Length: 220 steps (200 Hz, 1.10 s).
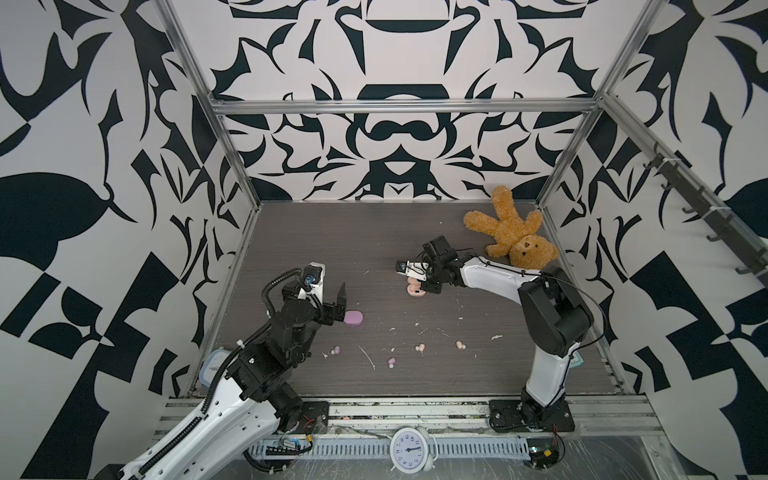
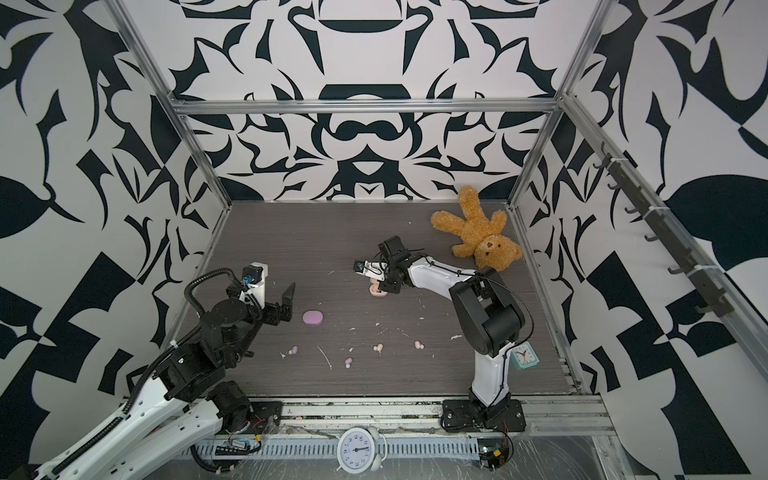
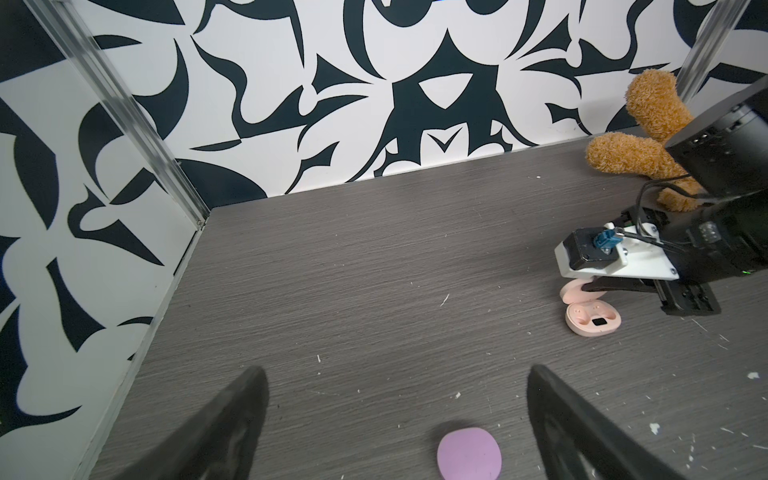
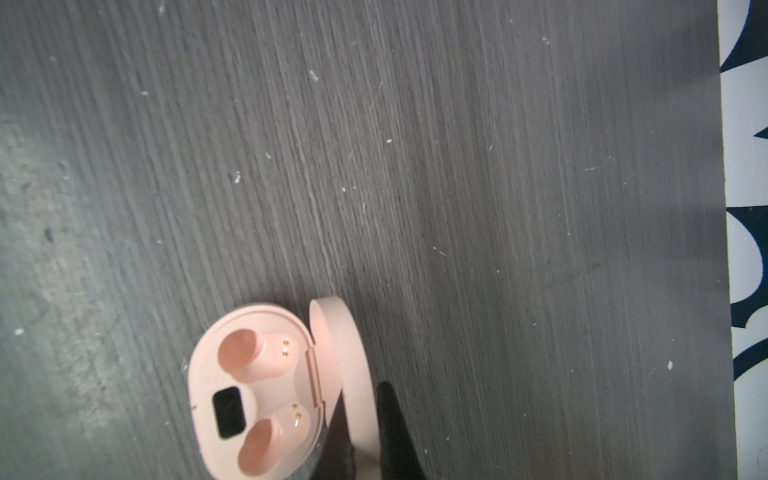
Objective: Insert the wireless bluetooth earbuds into the charging case
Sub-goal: 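Lower the open case onto the table and open the right gripper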
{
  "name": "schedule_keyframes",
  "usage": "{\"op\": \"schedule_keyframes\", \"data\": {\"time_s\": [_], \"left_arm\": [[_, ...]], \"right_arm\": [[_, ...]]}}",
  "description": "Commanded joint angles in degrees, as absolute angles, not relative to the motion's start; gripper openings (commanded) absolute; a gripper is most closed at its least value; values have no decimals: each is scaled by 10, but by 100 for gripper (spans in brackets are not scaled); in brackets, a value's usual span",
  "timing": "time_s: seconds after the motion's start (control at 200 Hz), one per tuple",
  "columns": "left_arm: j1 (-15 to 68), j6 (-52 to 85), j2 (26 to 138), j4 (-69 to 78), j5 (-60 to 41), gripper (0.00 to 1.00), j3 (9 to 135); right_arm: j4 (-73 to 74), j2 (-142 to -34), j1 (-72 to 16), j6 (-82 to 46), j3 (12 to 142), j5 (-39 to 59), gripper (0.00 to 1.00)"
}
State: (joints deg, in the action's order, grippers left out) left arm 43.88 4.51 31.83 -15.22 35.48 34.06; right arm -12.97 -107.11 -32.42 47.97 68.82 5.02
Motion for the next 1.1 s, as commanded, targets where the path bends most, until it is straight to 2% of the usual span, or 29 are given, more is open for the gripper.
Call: {"op": "schedule_keyframes", "data": {"time_s": [0.0, 0.325, 0.61, 1.095], "left_arm": [[437, 47, 312, -140, 351, 99, 332], [437, 47, 310, -140, 349, 99, 333], [437, 47, 308, -140, 349, 99, 333], [437, 47, 304, -140, 350, 99, 332]], "right_arm": [[-129, -1078, -327, 470, 688, 56, 7], [-130, -1082, -330, 469, 687, 52, 12], [-133, -1063, -330, 468, 688, 50, 24], [-138, -1031, -332, 464, 688, 53, 30]]}}
